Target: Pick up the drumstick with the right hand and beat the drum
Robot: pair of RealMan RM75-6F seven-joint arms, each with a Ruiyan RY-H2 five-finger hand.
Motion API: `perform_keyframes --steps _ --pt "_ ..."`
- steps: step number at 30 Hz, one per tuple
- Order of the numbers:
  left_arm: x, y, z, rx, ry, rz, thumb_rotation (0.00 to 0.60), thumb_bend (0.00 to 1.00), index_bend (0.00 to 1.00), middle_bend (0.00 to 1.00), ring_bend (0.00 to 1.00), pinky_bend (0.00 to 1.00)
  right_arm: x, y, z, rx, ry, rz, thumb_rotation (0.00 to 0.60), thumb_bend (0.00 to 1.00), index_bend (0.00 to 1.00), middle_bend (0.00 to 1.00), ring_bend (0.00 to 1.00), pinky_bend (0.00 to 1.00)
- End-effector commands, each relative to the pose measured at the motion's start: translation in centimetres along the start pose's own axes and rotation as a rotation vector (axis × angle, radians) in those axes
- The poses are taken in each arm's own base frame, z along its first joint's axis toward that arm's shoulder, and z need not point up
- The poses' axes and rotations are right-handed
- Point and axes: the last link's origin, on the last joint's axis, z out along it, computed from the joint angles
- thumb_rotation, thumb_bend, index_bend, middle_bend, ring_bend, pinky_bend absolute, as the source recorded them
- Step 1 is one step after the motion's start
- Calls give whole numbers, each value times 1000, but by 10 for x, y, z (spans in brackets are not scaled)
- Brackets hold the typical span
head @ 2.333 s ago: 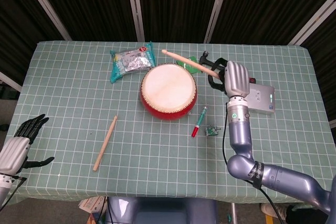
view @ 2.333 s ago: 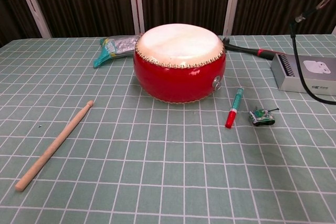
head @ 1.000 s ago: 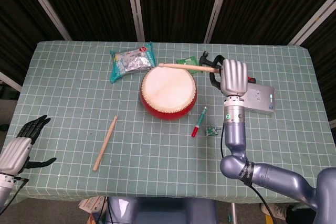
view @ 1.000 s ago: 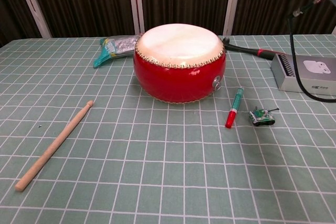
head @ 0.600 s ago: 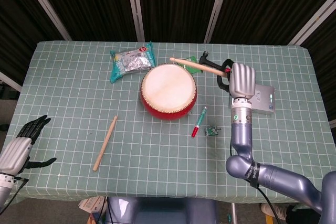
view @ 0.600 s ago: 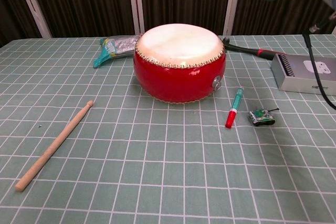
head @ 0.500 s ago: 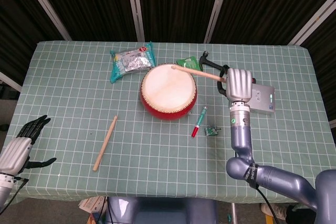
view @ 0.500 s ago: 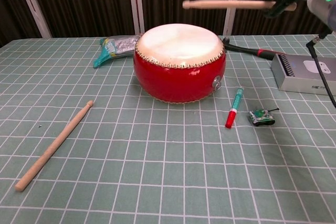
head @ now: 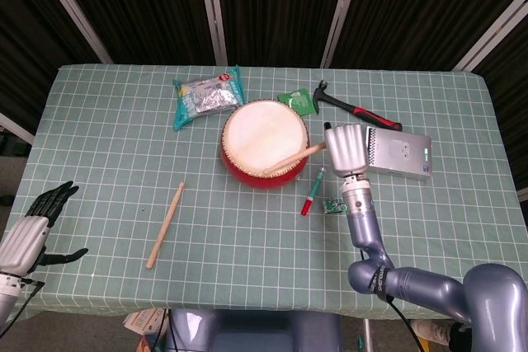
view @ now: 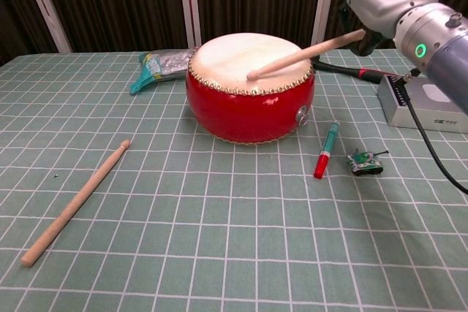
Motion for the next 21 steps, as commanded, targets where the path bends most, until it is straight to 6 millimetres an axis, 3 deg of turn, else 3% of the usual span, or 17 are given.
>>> perform_keyframes --steps 1,6,9,15,21 --pt "0 0 0 5 0 -5 600 0 0 0 0 46 27 21 -4 -76 31 165 600 562 1000 999 1000 981" --pt "0 0 0 10 3 -6 600 0 0 0 0 46 34 41 -25 -79 13 215 600 563 1000 999 1000 981" --pt "1 0 0 9 10 -1 600 0 0 0 0 46 30 56 -48 -76 -17 228 600 563 1000 999 1000 981" --pt "1 0 -1 4 20 5 600 0 0 0 0 46 14 83 -103 -73 -102 258 600 563 1000 999 1000 981" --pt "0 1 -3 -9 26 21 600 0 0 0 0 46 -6 95 -143 -86 -180 244 600 563 1000 999 1000 981"
